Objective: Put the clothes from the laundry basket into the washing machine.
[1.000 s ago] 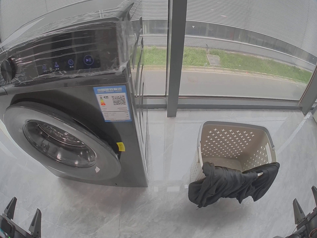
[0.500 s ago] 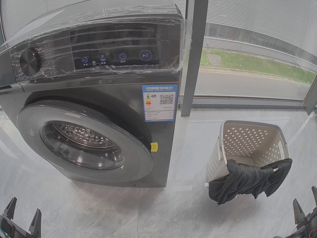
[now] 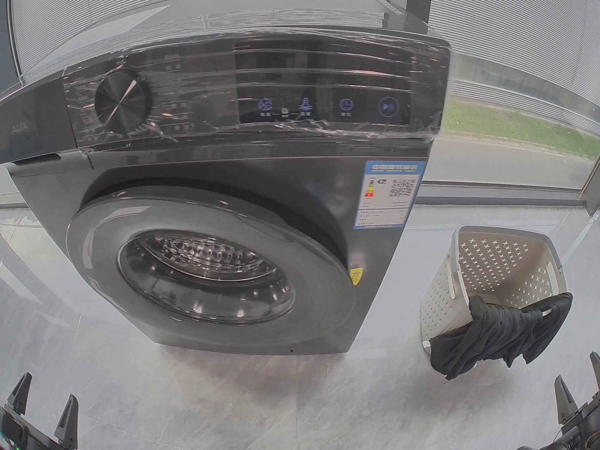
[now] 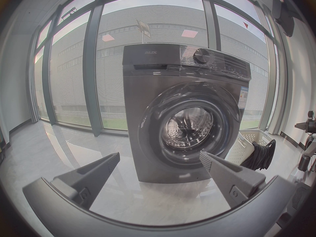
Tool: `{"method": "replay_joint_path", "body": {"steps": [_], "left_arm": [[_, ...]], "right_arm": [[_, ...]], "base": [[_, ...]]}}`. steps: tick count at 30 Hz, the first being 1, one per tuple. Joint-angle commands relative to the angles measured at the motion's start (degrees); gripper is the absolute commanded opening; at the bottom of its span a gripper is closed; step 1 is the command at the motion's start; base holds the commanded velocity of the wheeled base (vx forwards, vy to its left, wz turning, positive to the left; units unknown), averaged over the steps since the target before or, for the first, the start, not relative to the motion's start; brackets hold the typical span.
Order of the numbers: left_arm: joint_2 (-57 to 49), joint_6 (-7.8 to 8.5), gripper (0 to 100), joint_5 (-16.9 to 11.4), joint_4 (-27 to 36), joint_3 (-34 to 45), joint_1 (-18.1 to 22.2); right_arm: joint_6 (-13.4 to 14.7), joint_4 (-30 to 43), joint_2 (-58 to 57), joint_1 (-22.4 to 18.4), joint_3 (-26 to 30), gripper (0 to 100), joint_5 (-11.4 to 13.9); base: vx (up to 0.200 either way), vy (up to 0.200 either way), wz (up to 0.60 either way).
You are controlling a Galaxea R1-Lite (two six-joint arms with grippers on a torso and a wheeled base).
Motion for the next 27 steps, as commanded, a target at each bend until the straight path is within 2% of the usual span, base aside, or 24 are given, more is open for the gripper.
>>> {"method": "replay_joint_path", "body": {"steps": [1,15,27], "left_arm": [[-0.7,-0.01,100,0.0,0.0,0.8,0.0],[-0.7,-0.01,100,0.1,0.0,0.8,-0.1],[-0.7,-0.01,100,0.0,0.0,0.8,0.0]], "right_arm": [[0.0,0.0,-0.9,0.0,1.0,100,0.0],[0.0,0.0,-0.9,0.0,1.0,100,0.0],[0.0,0.0,-0.9,0.0,1.0,100,0.0]], "base": [[0.000,0.200,0.00],[0.000,0.200,0.00],[0.000,0.000,0.00]]}}
